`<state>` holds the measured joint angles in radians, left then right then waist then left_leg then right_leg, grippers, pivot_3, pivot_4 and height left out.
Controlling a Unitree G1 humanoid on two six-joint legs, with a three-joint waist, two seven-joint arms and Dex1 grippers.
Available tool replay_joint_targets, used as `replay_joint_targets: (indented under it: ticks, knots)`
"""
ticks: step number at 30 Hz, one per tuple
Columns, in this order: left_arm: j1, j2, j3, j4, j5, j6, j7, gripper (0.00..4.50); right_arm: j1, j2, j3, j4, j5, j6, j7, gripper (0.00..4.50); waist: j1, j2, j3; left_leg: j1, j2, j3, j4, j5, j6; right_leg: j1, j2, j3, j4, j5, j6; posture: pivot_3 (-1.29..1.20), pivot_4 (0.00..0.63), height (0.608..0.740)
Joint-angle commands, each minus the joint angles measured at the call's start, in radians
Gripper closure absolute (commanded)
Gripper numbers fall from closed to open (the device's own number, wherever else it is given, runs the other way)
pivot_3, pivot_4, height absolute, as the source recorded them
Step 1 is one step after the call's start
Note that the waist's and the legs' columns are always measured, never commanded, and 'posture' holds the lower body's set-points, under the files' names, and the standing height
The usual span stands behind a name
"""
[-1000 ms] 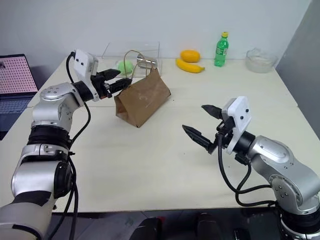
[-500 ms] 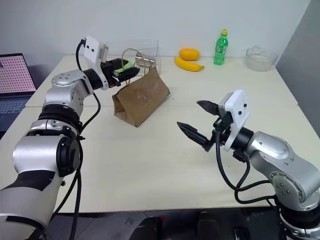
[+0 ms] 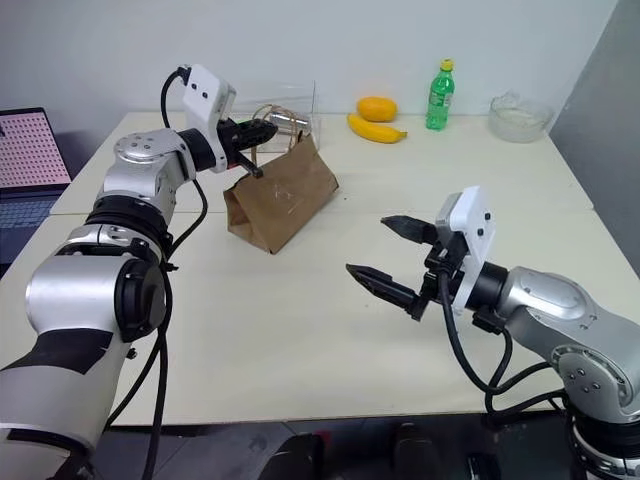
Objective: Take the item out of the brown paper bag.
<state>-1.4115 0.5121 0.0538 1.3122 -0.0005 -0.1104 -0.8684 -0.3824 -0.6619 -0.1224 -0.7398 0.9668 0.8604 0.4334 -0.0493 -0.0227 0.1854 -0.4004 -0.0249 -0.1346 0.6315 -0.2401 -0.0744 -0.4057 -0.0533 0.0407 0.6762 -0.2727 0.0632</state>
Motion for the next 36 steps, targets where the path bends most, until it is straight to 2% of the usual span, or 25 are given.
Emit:
replay_joint_targets:
  ticks: [1,8,13,25,36]
  knots:
    - [-0.063,0.005,-0.012,-0.010,0.031,-0.076,-0.053,4.48,0.010,-0.016,-0.032,-0.037,0.025,-0.018,0.000,0.00,0.000,0.000,0.000,0.000,0.000,0.000,0.000,0.000,0.000,0.000,0.000,0.000,0.000,0.000,0.000,0.00,0.150,0.740]
    - [-0.124,-0.004,-0.040,-0.022,0.085,-0.300,-0.154,4.48,0.073,-0.050,-0.047,-0.074,0.000,-0.050,0.040,0.00,0.000,-0.002,0.001,0.000,0.000,0.000,0.000,0.000,0.000,0.000,0.000,0.000,0.000,0.000,0.000,0.00,0.150,0.740]
    - [-0.169,-0.029,-0.025,-0.014,0.074,-0.359,-0.206,4.48,0.144,-0.053,-0.063,-0.106,-0.029,-0.108,0.049,0.00,-0.001,-0.003,0.002,-0.001,0.000,0.000,0.000,0.000,0.000,0.000,0.000,0.000,-0.001,0.000,0.000,0.00,0.150,0.740]
    - [-0.161,-0.118,0.005,0.003,0.058,-0.329,-0.255,4.48,0.254,-0.012,-0.075,-0.172,-0.117,-0.191,-0.050,0.00,-0.005,-0.003,0.002,0.000,0.000,0.000,0.005,0.000,0.000,0.000,0.000,0.001,0.003,0.000,0.000,0.00,0.150,0.740]
    - [-0.147,-0.137,0.019,0.002,0.056,-0.236,-0.260,4.48,0.292,0.003,-0.100,-0.206,-0.121,-0.187,-0.163,0.00,-0.007,-0.003,0.002,-0.001,-0.001,0.000,0.006,0.000,0.000,0.000,0.000,0.001,0.004,0.000,0.000,0.00,0.150,0.740]
